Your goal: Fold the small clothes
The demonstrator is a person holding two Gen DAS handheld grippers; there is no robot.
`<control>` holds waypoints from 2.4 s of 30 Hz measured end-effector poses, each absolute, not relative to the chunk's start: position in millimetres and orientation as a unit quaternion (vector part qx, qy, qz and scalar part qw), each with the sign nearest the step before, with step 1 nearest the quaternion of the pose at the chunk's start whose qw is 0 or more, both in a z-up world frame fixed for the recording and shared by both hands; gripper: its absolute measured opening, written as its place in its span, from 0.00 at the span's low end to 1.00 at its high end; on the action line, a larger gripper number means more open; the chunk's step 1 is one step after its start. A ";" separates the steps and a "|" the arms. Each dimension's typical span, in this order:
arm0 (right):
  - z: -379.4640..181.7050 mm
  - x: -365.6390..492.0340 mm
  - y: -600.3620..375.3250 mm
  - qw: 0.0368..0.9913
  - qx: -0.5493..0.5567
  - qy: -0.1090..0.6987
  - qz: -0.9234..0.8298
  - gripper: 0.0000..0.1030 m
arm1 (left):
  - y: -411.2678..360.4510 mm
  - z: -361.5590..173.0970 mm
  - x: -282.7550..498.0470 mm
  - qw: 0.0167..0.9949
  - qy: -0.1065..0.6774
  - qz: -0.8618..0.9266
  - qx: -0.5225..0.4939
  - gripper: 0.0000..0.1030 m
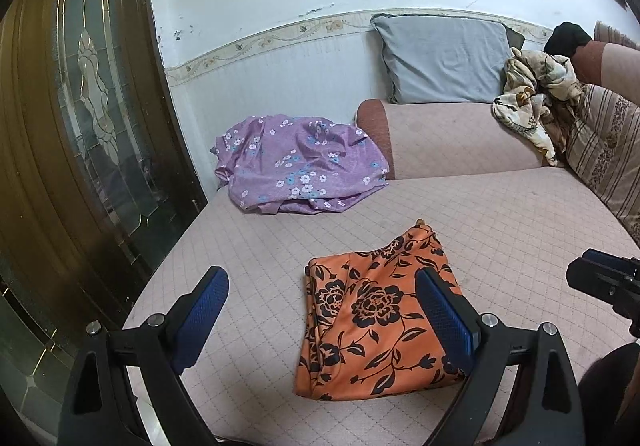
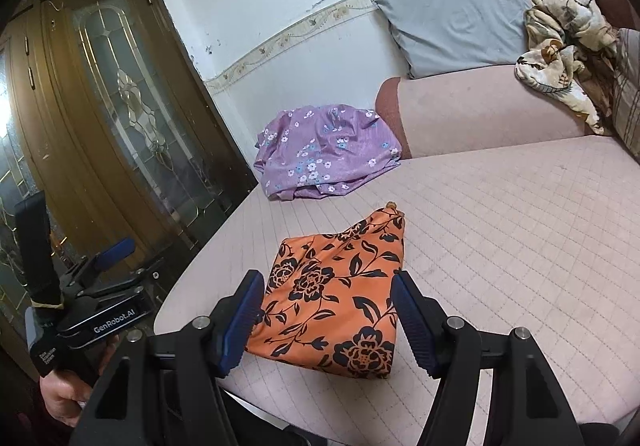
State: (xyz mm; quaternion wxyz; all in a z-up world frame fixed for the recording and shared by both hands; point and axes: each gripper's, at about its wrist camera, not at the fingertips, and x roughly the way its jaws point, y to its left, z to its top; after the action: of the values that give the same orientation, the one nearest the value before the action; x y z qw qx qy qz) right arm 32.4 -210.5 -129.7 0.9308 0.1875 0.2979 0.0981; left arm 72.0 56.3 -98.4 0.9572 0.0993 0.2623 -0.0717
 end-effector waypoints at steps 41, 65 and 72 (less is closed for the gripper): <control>-185.4 88.5 -177.9 0.906 0.189 0.364 0.102 0.68 | 86.2 -160.9 134.9 0.935 0.341 -0.058 0.076 0.93; -298.7 164.2 -236.9 0.820 0.345 0.447 0.093 0.68 | 122.4 -266.8 231.6 0.848 0.514 -0.133 -0.006 0.93; -306.6 174.9 -245.4 0.817 0.350 0.448 0.099 0.68 | 108.2 -268.9 242.5 0.852 0.506 -0.132 -0.001 0.93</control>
State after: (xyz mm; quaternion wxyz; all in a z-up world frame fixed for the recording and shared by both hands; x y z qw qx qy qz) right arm 174.9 -245.4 -306.6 0.8167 0.3501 0.4478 0.0994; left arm 242.5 108.2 -268.9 0.8522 -0.0009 0.5063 -0.1323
